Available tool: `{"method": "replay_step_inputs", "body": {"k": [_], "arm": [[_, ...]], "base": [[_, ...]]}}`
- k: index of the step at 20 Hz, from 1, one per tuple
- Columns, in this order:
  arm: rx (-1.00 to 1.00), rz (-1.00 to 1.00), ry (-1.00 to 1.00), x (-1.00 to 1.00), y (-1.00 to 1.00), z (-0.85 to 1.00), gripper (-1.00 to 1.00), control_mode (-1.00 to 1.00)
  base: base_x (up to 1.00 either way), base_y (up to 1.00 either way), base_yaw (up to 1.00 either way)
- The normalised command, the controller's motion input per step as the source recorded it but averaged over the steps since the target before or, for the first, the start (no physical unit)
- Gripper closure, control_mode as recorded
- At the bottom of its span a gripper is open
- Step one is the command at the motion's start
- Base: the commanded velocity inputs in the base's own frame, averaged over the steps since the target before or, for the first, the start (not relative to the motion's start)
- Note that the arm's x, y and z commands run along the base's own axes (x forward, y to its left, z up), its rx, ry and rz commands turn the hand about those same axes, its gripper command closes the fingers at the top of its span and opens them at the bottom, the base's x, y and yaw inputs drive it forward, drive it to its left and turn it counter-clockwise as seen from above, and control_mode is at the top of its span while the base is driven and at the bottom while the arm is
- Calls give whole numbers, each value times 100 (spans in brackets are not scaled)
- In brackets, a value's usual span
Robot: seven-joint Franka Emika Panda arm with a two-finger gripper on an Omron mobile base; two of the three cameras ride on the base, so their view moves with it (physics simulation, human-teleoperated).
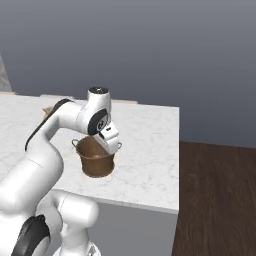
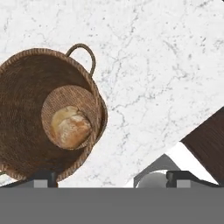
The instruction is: Open the cabinet, pick up the bread from the cabinet and place it in the basket. Then move the basket to the dining counter.
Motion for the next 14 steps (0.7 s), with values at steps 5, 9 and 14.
{"method": "replay_step_inputs", "body": {"k": [5,9,14], "arm": [[0,9,-39,-98,0,76,-100,-100],[0,18,-34,-84,0,79,-100,-100],[-8,29,-8,-35,25,52,-100,-100]], "base": [[0,0,0],[0,0,0],[0,0,0]]}}
